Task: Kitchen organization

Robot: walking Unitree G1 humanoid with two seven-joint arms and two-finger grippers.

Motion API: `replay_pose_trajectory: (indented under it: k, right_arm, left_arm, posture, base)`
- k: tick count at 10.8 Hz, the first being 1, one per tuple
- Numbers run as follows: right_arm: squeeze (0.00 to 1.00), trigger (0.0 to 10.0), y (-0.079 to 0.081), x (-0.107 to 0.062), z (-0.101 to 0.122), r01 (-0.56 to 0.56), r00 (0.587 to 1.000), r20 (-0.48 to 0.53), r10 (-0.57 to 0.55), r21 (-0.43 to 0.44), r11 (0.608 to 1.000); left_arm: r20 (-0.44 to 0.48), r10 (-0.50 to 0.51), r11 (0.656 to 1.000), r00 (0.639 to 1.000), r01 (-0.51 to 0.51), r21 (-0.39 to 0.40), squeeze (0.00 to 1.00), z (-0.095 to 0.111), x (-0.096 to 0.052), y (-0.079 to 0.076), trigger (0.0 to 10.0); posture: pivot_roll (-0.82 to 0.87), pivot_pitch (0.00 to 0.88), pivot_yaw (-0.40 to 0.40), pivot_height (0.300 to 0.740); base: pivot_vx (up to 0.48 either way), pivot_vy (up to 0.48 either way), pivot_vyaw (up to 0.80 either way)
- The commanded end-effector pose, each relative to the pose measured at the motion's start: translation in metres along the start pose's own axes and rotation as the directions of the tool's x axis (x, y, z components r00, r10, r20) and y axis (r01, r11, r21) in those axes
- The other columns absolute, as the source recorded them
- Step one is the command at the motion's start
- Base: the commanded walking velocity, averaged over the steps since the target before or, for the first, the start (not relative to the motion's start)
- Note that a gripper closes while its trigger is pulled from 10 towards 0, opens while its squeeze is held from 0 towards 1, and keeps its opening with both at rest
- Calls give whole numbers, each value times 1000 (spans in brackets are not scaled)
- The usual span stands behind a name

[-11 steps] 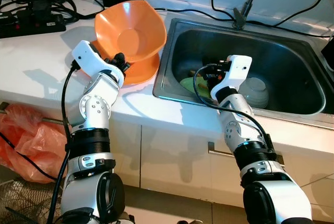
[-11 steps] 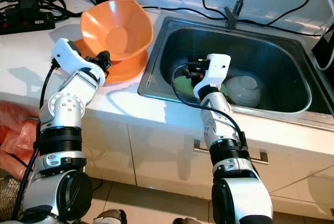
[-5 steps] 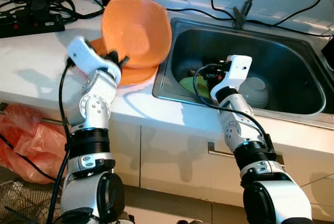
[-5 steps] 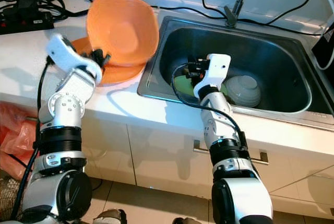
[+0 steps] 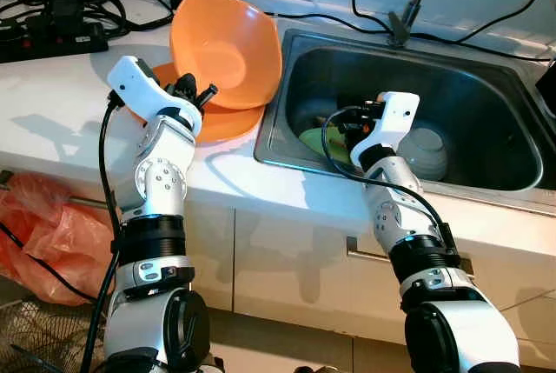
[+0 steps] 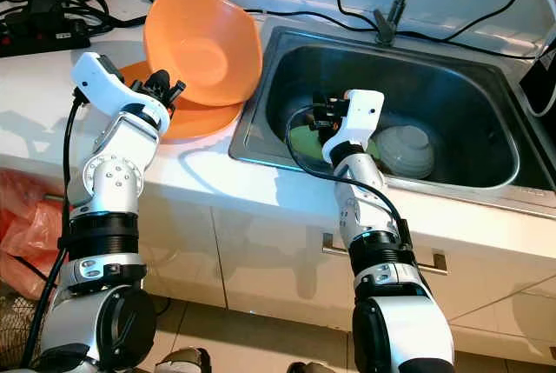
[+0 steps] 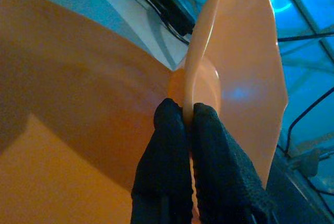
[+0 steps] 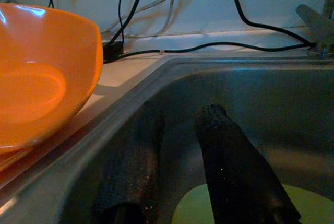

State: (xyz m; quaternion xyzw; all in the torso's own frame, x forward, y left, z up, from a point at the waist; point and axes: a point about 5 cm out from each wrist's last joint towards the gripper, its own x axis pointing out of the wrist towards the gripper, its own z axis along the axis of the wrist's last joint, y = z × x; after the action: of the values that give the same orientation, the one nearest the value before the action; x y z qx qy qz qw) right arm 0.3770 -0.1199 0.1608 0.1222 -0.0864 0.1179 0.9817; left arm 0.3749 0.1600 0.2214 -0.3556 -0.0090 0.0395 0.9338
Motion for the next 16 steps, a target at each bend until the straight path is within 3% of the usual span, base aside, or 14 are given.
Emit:
replay_pose_trajectory:
  k: [1, 5, 6, 7, 9, 10, 13, 15, 16]
  right_arm:
    - [0, 10000, -5, -2, -3, 20, 1000, -19, -20, 11, 1000]
    - [0, 10000, -7, -3, -3, 27, 999, -18, -27, 21, 999]
    - [0, 10000, -8, -3, -3, 33, 999, -17, -33, 29, 999]
    - [0, 10000, -8, -2, -3, 36, 999, -18, -35, 34, 999]
    - [0, 10000, -9, -2, -2, 47, 999, -17, -45, 87, 995]
    - [0, 10000, -11, 0, 2, 49, 999, -10, -48, 176, 983]
    - [0, 10000, -2, 6, 16, -54, 998, 50, 36, 413, 909]
    - [0, 10000, -5, 6, 24, -84, 995, 91, 44, 514, 854]
    - [43, 10000, -6, 6, 27, -95, 994, 99, 51, 523, 847]
  left_arm:
    - [76, -113, 994, 991, 113, 6, 0, 11, -5, -18, 0]
    - [140, -232, 972, 963, 234, 3, 0, 14, -12, -35, 0]
    - [150, -269, 962, 951, 271, 2, 0, 16, -14, -39, 941]
    - [144, -280, 960, 949, 281, 18, 0, 14, -14, -41, 10000]
    - [133, -317, 948, 939, 313, 54, 0, 9, -17, -44, 10000]
    - [120, -346, 937, 930, 336, 95, 0, 6, -18, -48, 10000]
    - [82, -407, 908, 910, 392, 149, 0, -9, -23, -57, 10000]
    - [45, -435, 890, 899, 422, 171, 0, -17, -26, -61, 10000]
    - [35, -444, 885, 895, 432, 175, 0, -19, -27, -62, 10000]
  posture:
    - [123, 74, -81, 740]
    - [121, 78, -80, 740]
    - [122, 79, -79, 740]
    - [119, 79, -77, 740]
    - [120, 80, -79, 740]
    - [120, 81, -79, 740]
    - [114, 82, -77, 740]
    - [115, 82, -77, 740]
    - [112, 82, -76, 740]
  base:
    - [0, 0, 0]
    - [0, 0, 0]
    - [0, 0, 0]
    - [0, 0, 0]
    - [0, 0, 0]
    - [0, 0, 0]
    - [0, 0, 0]
    - [0, 0, 0]
    - [0, 0, 0]
